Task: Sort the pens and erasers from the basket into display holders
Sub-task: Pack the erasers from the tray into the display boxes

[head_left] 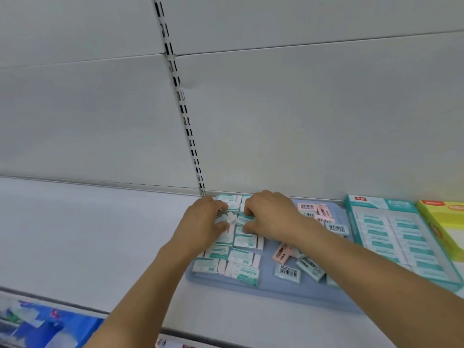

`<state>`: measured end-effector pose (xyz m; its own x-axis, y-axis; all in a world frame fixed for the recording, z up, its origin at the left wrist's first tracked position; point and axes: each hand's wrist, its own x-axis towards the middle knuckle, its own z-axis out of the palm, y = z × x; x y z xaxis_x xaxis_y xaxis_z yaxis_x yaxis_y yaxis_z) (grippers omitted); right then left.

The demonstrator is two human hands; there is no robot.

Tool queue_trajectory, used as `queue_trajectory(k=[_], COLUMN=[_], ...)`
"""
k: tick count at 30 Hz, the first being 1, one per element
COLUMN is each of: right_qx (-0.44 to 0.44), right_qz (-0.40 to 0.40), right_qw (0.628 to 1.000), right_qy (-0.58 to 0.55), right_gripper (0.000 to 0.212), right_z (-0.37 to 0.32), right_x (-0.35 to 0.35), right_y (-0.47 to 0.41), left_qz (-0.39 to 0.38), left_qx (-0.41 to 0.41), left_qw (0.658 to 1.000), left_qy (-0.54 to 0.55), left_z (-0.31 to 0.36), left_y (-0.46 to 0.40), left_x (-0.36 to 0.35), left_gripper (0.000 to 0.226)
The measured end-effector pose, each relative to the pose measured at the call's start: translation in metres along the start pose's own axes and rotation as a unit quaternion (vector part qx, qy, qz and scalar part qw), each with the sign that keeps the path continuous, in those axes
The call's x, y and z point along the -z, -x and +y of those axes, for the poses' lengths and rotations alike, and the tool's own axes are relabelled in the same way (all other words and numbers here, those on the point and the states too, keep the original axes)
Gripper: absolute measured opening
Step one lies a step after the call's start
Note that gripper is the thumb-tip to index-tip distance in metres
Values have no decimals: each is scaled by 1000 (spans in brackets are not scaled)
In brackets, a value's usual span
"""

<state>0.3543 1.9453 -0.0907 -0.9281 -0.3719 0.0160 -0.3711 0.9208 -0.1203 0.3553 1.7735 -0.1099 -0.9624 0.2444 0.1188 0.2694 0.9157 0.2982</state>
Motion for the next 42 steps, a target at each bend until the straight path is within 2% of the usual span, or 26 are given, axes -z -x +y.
queue_trajectory(k=[4, 6, 7, 8, 9, 10, 11, 12, 13, 14, 15, 17, 18, 20, 23, 25, 26, 28, 30, 33, 36, 39, 42], right_qx=[-23, -47, -72, -102, -133, -158, -176, -184, -188, -192, -199, -215, -218, -215, -229, -264, -286, -321, -349, -379, -382, -369, -346], right_qz=[-12, 19, 41, 63, 83, 94, 94, 89, 81, 72, 62, 47, 45, 50, 104, 198, 245, 290, 284, 247, 204, 193, 200], right_qw=[999, 995, 987, 967, 934, 889, 840, 797, 760, 730, 709, 698, 703, 719, 755, 752, 741, 724, 722, 732, 762, 791, 859], right_qy=[-40, -84, -141, -223, -321, -420, -504, -569, -617, -652, -674, -681, -676, -659, -606, -571, -556, -537, -526, -509, -482, -448, -320], right_gripper=[33, 32, 28, 24, 20, 16, 13, 11, 11, 12, 13, 18, 20, 22, 24, 23, 22, 17, 6, 8, 12, 11, 6], right_z=[1, 8, 12, 17, 22, 28, 34, 40, 45, 50, 55, 64, 68, 77, 99, 124, 138, 161, 174, 177, 176, 178, 177], right_x=[2, 7, 10, 14, 18, 22, 25, 28, 30, 31, 32, 33, 33, 36, 41, 41, 41, 34, 24, 6, -4, -10, -10], right_y=[1, 9, 15, 22, 29, 36, 43, 50, 56, 62, 68, 78, 84, 96, 115, 127, 133, 142, 145, 136, 124, 118, 120], left_qz=[-18, 23, 37, 32, 12, -11, -33, -55, -78, -99, -115, -129, -131, -127, -126, -125, -118, -106, -100, -92, -88, -95, -111], left_qx=[12, 48, 89, 138, 179, 207, 222, 224, 216, 202, 182, 128, 103, 85, 107, 127, 139, 170, 188, 198, 196, 174, 156], left_qw=[999, 996, 980, 937, 862, 772, 690, 632, 601, 592, 605, 676, 713, 747, 752, 765, 755, 701, 658, 640, 636, 630, 615], left_qy=[-23, 68, 175, 320, 475, 601, 688, 740, 766, 774, 767, 714, 682, 646, 638, 619, 630, 685, 722, 736, 741, 751, 765], left_z=[5, 10, 14, 20, 27, 35, 43, 52, 63, 74, 85, 104, 113, 127, 145, 158, 165, 177, 185, 188, 189, 187, 184], left_y=[1, 6, 8, 10, 10, 10, 10, 10, 10, 10, 10, 8, 7, 3, -3, -6, -6, -5, -4, -3, -3, -1, 0], left_x=[5, 10, 11, 13, 13, 13, 11, 10, 6, 3, -1, -9, -11, -15, -20, -22, -24, -26, -27, -32, -31, -28, -27], left_gripper=[27, 17, 11, 10, 13, 15, 17, 17, 17, 16, 14, 15, 16, 19, 17, 21, 20, 21, 25, 28, 27, 27, 28])
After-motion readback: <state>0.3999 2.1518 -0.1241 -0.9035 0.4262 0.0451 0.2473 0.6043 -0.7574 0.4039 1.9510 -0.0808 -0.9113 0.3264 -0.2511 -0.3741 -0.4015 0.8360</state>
